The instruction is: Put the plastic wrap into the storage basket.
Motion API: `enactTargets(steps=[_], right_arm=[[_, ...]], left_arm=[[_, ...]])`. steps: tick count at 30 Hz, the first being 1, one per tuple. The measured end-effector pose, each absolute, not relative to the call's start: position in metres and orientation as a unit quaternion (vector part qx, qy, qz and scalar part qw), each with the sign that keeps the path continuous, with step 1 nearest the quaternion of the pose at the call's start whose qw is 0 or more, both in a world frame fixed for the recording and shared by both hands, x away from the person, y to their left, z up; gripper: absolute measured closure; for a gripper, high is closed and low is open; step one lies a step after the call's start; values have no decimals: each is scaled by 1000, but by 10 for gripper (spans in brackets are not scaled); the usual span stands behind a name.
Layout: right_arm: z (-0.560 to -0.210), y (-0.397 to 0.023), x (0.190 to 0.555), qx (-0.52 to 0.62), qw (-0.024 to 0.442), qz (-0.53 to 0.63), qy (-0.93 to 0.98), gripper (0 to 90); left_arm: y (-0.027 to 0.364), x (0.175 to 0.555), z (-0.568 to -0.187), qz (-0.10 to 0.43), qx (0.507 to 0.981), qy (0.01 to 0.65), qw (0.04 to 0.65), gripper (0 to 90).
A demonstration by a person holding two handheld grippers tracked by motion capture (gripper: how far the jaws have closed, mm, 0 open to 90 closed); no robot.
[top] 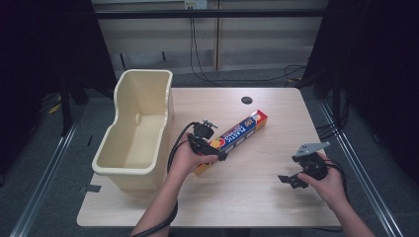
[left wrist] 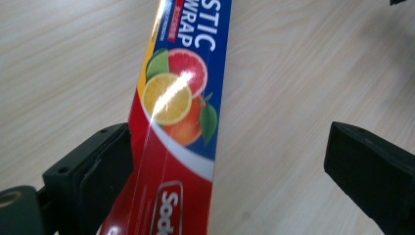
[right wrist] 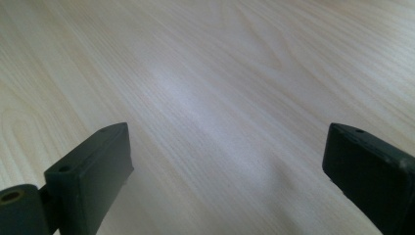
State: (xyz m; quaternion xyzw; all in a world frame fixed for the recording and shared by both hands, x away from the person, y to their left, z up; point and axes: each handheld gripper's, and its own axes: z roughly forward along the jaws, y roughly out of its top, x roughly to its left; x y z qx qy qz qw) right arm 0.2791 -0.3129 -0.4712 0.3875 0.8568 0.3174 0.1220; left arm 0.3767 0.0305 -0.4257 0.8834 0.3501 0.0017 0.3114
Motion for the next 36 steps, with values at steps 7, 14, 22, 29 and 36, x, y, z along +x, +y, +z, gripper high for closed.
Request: enactTargets(steps=[7, 14, 22, 29, 36], right_arm=[[-470, -313, 279, 385, 123, 322, 856, 40], [-469, -315, 280, 380, 119, 333, 855, 39], [-467, -314, 279, 385, 123, 332, 853, 39], [-467, -314, 279, 382, 121, 336, 853, 40], [-466, -314, 280, 379, 119, 338, 853, 39]], left_arm=[[15, 393, -427, -3, 884, 352, 309, 47], [2, 411, -429, -6, 887, 354, 294, 50], [-9, 422, -433, -12, 891, 352, 285, 57], [-20, 433, -439, -12, 894, 354, 274, 64], [-28, 439, -447, -13, 895, 354, 271, 81]])
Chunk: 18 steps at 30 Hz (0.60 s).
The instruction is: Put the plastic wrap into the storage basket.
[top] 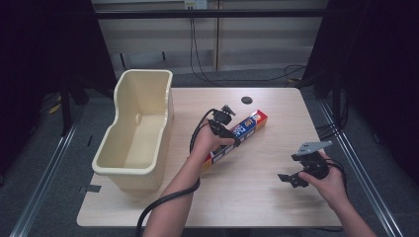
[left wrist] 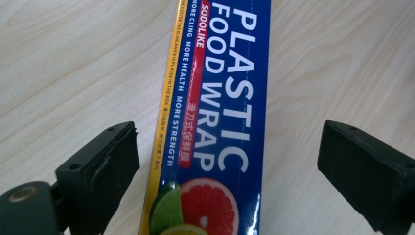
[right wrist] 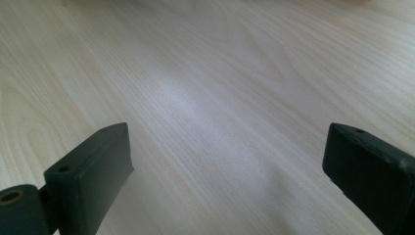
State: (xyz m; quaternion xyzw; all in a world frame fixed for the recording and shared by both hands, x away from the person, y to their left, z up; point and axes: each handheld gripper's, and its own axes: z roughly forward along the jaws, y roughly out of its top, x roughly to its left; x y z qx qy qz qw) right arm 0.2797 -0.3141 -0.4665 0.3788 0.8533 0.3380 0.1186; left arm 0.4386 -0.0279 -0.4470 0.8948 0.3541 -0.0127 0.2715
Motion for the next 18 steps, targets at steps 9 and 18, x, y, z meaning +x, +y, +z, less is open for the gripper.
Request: enactTargets(steps=[9, 18], right_arm=[[-465, -315, 279, 380, 125, 339, 851, 42], [-464, -315, 279, 382, 127, 343, 849, 43]], left_arm=[[-35, 445, -451, -13, 907, 339, 251, 114], [-37, 449, -453, -7, 911, 337, 236, 168]])
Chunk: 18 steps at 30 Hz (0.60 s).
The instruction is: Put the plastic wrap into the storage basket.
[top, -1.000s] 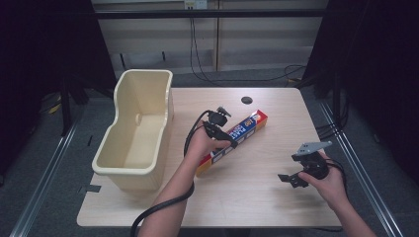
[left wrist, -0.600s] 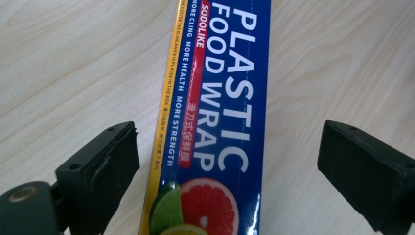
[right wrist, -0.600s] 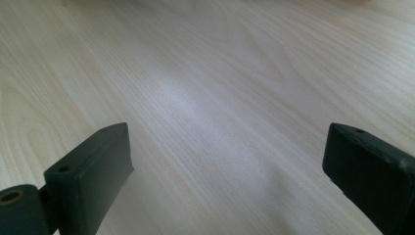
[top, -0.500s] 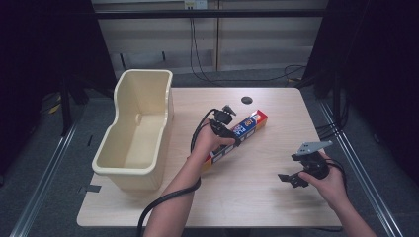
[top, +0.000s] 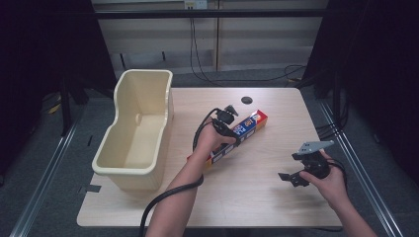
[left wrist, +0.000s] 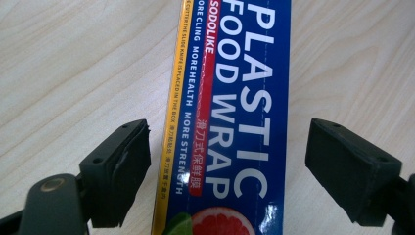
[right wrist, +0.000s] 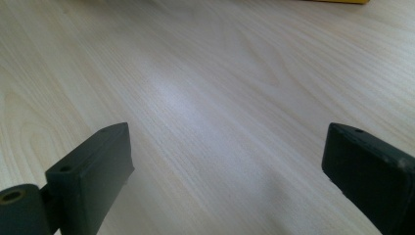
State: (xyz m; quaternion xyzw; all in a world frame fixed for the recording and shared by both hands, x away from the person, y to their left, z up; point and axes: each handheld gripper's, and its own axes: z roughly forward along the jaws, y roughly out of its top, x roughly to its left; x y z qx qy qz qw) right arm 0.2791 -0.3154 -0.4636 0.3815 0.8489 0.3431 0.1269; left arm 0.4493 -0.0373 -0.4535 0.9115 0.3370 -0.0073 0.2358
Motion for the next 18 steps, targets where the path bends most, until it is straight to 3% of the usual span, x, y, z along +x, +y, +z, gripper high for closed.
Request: enactTargets(steps=[7, 9, 18], right_arm=[[-463, -316, 279, 382, 127, 343, 849, 43], [-464, -316, 280, 383, 127, 342, 849, 44], [-463, -316, 280, 382, 126, 344, 848, 47]], left_arm=[[-40, 451, -454, -4, 907, 346, 239, 204], [-40, 452, -455, -17, 910, 338, 238, 259], [-42, 453, -460, -9, 917, 330, 224, 294]])
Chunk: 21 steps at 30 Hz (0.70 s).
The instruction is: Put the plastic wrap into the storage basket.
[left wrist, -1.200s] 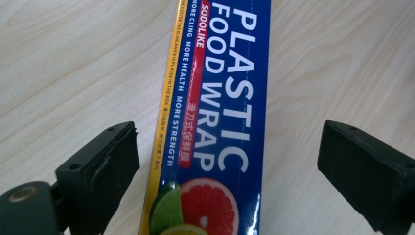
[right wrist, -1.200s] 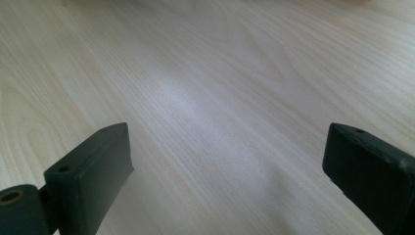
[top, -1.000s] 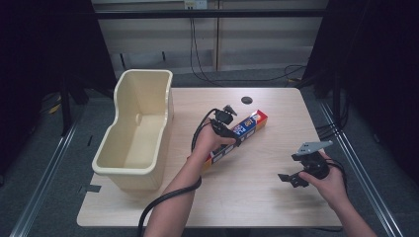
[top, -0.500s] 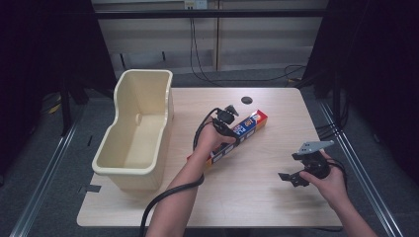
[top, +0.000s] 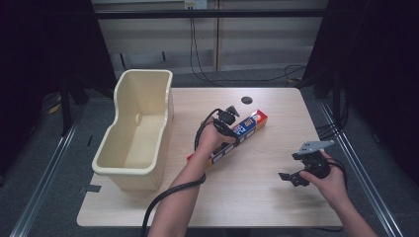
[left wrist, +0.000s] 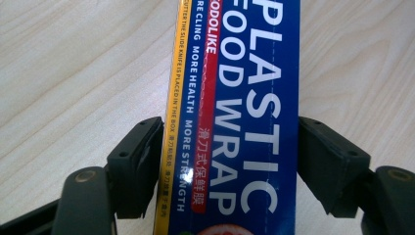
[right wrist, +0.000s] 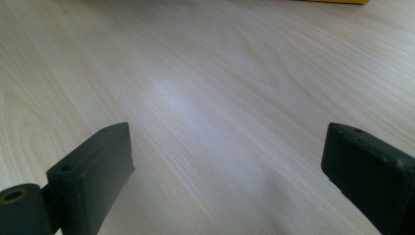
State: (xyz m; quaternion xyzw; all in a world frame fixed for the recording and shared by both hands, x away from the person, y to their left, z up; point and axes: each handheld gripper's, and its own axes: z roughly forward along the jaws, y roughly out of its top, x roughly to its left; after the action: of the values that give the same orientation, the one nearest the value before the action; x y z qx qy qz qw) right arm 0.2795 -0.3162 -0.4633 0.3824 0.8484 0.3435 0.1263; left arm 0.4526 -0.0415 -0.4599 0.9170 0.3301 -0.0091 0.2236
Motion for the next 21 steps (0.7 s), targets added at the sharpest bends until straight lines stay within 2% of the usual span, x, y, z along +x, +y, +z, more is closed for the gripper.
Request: enactTargets(steps=[5, 8, 15, 21], right_arm=[[-463, -316, 280, 381, 126, 343, 849, 48], [-463, -316, 280, 381, 124, 345, 849, 48], [-463, -316, 280, 378, 124, 347, 849, 47], [-463, -315, 279, 379, 122, 345, 850, 48]], left_arm=[[-42, 453, -462, -7, 915, 339, 220, 346], [-45, 454, -458, 7, 926, 320, 202, 382], [-49, 449, -454, -14, 921, 346, 177, 403], [-46, 449, -441, -16, 926, 343, 159, 406]])
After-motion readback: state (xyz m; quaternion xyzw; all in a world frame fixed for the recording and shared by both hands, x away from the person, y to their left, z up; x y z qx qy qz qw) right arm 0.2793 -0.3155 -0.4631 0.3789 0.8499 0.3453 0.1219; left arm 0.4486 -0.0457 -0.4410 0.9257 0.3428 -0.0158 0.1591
